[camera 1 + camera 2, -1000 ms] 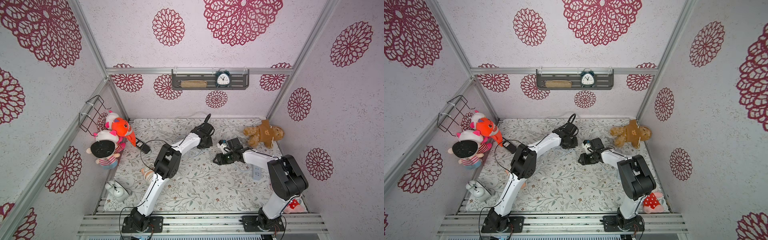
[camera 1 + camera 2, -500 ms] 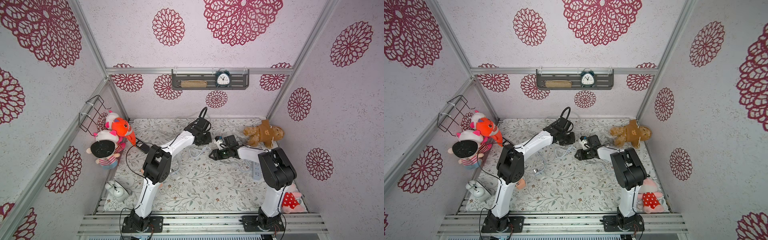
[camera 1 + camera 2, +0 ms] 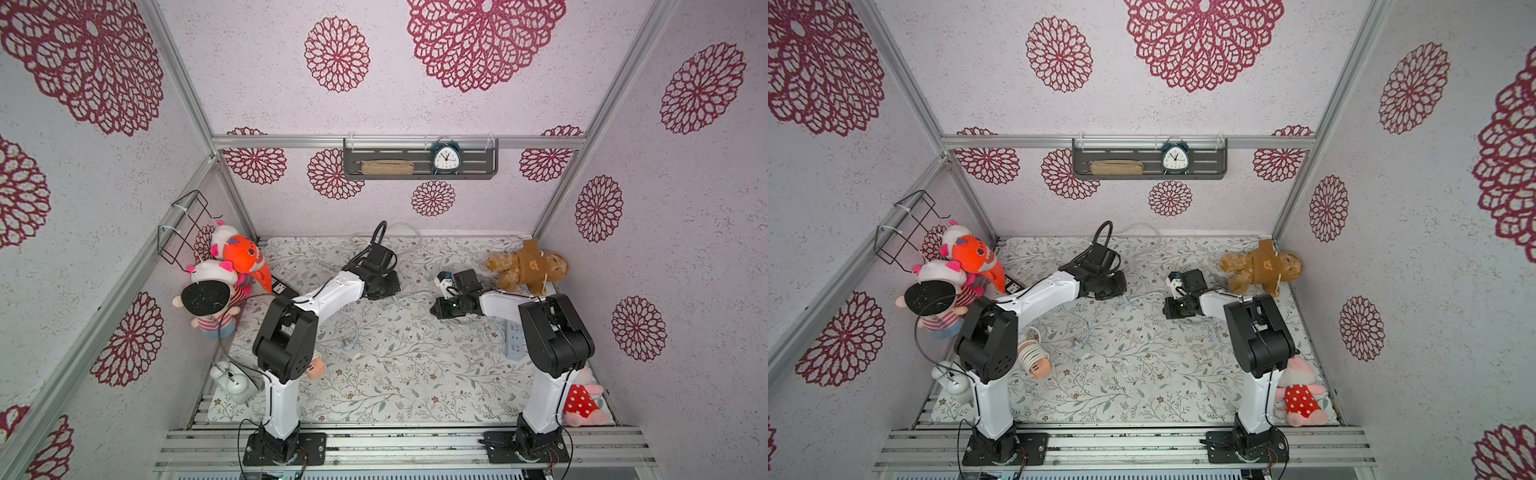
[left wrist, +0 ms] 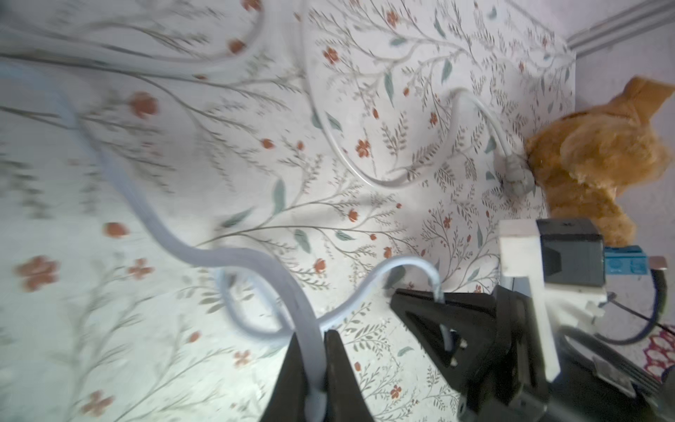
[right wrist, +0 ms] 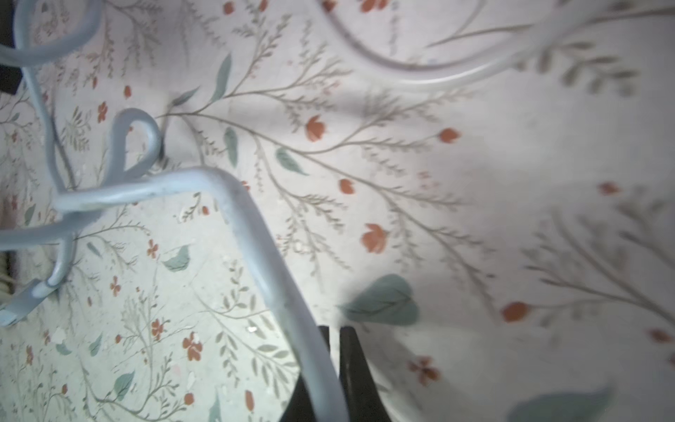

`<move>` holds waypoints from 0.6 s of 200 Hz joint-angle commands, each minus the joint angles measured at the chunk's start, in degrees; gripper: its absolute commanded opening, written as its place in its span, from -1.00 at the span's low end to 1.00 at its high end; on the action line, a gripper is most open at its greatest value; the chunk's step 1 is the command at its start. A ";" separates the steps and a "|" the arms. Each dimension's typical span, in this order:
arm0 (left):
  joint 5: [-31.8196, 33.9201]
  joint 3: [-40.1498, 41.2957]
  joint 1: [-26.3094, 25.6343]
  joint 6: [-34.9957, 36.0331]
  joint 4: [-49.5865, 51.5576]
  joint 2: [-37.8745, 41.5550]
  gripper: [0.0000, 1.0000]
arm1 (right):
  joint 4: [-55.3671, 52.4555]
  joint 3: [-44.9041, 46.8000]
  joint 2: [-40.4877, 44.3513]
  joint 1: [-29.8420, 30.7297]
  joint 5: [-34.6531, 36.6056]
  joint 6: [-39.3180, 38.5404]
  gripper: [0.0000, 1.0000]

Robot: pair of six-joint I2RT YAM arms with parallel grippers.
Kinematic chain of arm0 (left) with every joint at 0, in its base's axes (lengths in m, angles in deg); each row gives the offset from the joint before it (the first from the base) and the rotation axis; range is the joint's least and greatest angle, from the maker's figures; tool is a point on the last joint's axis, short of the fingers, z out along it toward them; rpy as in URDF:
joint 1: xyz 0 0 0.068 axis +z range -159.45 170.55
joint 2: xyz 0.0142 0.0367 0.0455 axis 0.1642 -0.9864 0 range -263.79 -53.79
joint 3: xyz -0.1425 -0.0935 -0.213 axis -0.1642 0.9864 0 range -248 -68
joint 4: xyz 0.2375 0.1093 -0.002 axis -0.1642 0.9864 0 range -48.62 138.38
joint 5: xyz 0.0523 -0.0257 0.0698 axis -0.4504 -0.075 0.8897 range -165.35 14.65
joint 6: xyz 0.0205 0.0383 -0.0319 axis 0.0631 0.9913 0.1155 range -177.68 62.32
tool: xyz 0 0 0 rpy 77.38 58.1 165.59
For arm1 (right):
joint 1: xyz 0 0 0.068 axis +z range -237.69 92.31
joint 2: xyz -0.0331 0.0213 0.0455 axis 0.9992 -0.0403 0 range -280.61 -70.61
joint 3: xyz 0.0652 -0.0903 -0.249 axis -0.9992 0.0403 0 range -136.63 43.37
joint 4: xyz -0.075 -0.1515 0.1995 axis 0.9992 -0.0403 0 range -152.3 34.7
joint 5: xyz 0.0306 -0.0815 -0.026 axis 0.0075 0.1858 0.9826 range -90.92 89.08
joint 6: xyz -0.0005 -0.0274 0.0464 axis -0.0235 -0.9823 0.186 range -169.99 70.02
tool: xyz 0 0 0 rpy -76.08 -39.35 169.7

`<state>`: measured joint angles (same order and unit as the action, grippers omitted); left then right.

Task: Unwrap the cord wrapped around the power strip
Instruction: Unwrap the power cord at the center of the board.

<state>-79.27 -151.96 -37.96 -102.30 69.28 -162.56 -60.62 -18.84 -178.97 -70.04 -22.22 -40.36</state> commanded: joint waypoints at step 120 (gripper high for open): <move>20.08 11.87 16.43 3.55 7.58 9.17 -1.00 | -0.82 -0.46 3.38 -18.74 4.80 0.92 -1.00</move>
<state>-74.88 -139.66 -27.17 -101.06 68.78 -154.61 -59.85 -18.84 -177.00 -80.14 -28.65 -41.82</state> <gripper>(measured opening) 0.100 0.090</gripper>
